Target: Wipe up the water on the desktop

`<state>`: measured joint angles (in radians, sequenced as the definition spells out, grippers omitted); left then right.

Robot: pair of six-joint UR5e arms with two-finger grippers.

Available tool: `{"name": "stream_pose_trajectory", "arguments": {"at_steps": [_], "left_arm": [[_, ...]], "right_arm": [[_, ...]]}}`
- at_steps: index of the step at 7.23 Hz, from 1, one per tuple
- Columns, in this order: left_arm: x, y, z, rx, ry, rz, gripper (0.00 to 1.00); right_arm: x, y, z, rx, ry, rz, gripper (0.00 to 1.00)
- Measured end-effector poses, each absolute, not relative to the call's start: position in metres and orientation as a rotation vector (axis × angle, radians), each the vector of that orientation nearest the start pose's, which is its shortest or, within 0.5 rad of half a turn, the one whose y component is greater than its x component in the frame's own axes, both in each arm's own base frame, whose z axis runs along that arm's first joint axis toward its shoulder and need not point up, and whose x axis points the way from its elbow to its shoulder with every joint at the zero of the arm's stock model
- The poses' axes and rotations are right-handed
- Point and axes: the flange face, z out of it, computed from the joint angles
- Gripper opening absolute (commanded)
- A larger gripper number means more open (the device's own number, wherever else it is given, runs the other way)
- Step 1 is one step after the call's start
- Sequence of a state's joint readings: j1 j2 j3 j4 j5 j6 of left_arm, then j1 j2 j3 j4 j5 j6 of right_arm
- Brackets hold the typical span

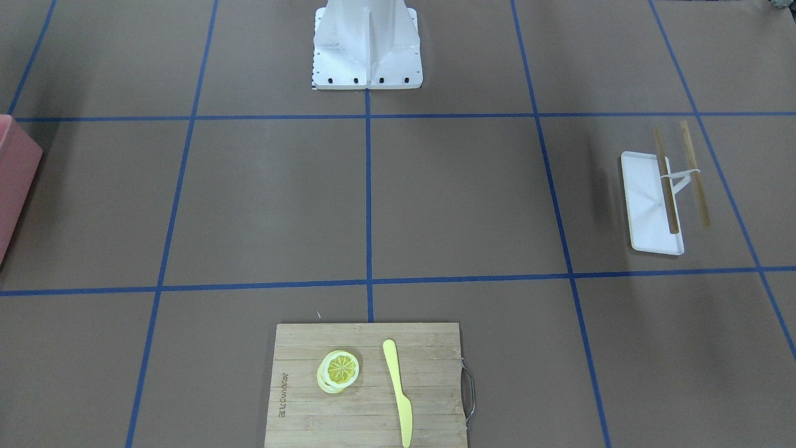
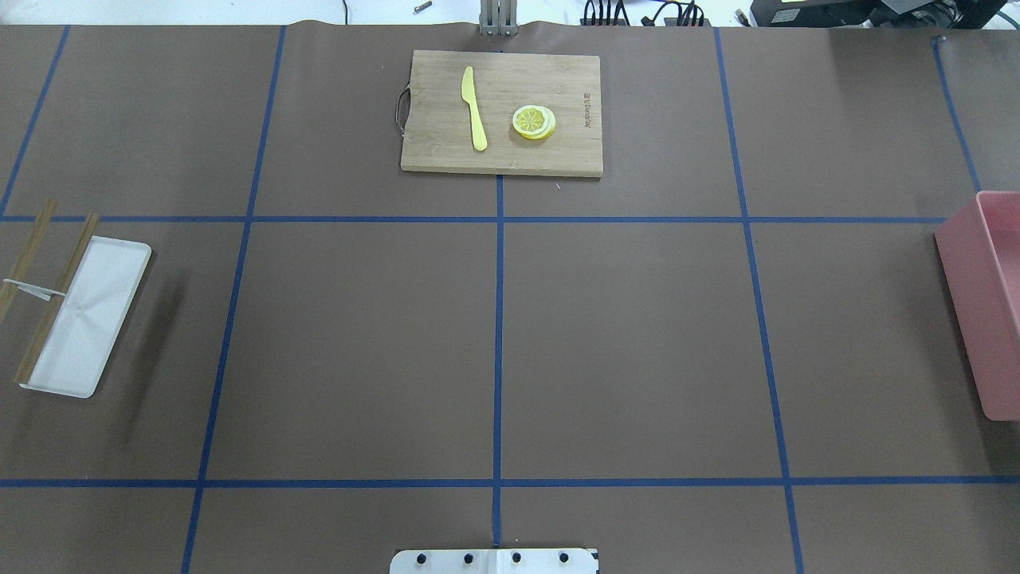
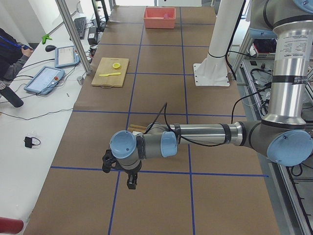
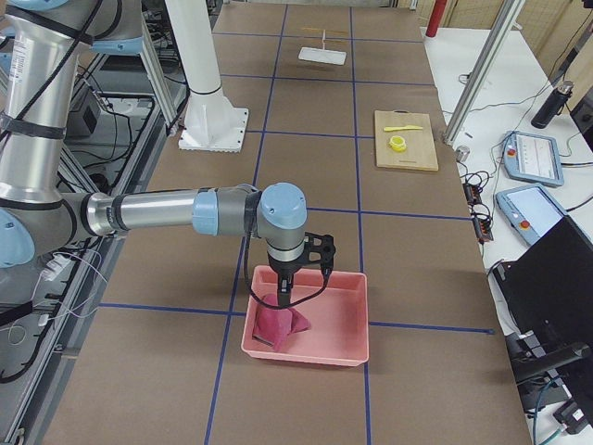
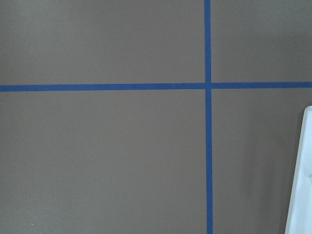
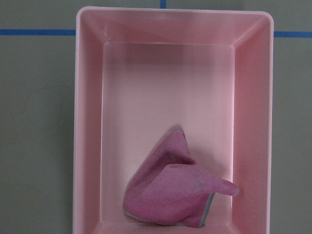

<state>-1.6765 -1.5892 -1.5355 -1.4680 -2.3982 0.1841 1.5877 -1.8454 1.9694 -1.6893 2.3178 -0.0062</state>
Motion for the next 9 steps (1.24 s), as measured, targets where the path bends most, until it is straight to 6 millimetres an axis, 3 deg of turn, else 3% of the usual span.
{"name": "stream_pose_trajectory", "arguments": {"at_steps": [9], "left_arm": [[-0.1056,-0.4832,0.6729,0.003,0.834,0.036,0.98]], "right_arm": [[0.0639,-0.3747,0.5929,0.014,-0.747,-0.015,1.0]]}}
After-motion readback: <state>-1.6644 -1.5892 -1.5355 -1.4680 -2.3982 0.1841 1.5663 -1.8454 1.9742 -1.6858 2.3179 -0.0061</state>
